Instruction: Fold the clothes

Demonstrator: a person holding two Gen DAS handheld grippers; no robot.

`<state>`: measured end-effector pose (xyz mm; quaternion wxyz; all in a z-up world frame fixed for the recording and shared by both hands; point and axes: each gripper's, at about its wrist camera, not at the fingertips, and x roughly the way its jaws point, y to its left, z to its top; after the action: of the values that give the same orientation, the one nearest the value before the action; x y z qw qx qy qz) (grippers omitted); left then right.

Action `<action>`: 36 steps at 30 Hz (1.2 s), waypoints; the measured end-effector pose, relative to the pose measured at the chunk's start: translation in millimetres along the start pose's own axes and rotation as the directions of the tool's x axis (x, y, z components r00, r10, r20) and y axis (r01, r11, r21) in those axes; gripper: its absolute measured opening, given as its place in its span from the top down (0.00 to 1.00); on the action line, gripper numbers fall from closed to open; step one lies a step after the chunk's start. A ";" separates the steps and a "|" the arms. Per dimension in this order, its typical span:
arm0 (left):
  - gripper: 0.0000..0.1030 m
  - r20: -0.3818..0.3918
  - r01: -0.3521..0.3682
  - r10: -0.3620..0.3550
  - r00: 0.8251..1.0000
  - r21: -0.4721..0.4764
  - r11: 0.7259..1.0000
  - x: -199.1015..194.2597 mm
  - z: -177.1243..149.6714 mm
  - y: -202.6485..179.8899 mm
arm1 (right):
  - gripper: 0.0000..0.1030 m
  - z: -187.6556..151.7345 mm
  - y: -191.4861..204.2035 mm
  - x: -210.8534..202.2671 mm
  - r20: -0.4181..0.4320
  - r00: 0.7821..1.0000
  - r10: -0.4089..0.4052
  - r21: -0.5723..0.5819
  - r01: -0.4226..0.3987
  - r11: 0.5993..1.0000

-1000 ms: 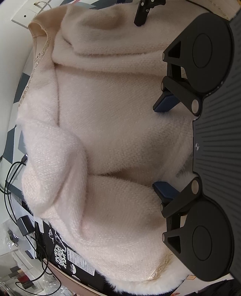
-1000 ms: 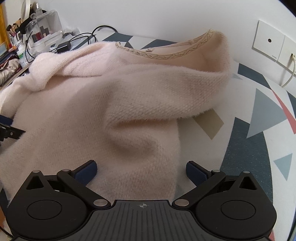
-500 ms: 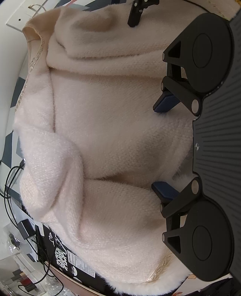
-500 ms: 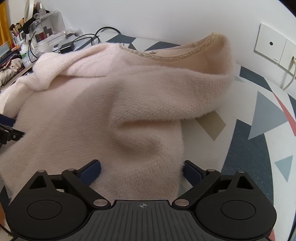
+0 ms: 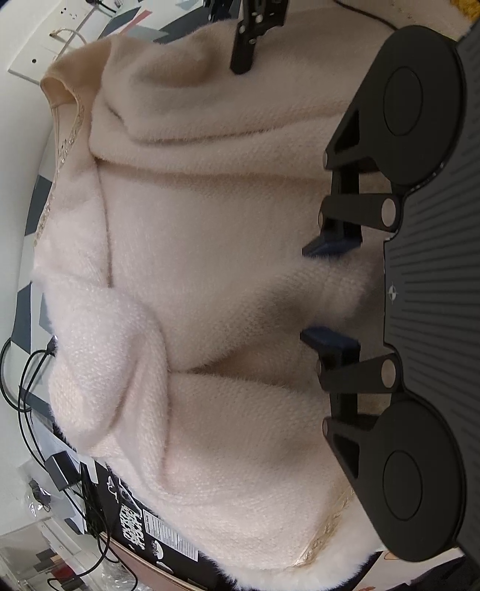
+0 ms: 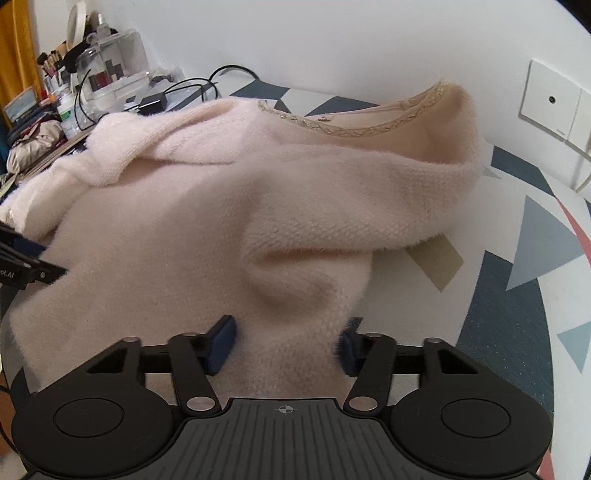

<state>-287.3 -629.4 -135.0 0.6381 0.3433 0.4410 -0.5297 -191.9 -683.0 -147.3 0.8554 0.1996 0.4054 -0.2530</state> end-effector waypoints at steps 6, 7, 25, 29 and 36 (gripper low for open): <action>0.80 0.005 0.022 -0.022 1.000 0.025 0.999 -3.7 -2.9 -6.5 | 0.73 2.3 -11.0 -2.8 -0.008 1.000 -0.001 0.047 0.002 0.999; 0.81 0.006 0.025 -0.025 1.000 0.026 0.999 -4.3 -3.6 -7.3 | 0.74 2.2 -11.8 -3.1 -0.008 1.000 -0.003 0.049 0.004 0.999; 0.83 0.018 0.119 -0.119 0.993 0.023 0.993 -14.0 -15.9 -21.8 | 0.81 2.6 -32.0 -10.8 -0.027 0.998 -0.062 0.090 0.064 0.994; 0.83 0.028 0.134 -0.135 0.991 0.005 0.991 -13.7 -17.5 -18.8 | 0.82 -0.3 -38.5 -14.0 -0.032 0.997 -0.069 0.102 0.072 0.992; 0.67 0.048 0.171 -0.169 0.984 -0.050 0.984 -13.6 -15.4 -9.8 | 0.82 -3.1 -46.1 -18.6 -0.044 0.997 -0.057 0.154 0.063 0.986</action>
<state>-300.6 -612.4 -127.8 0.6091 0.2753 0.4688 -0.5774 -231.3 -712.8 -140.6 0.8212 0.2581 0.4071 -0.3053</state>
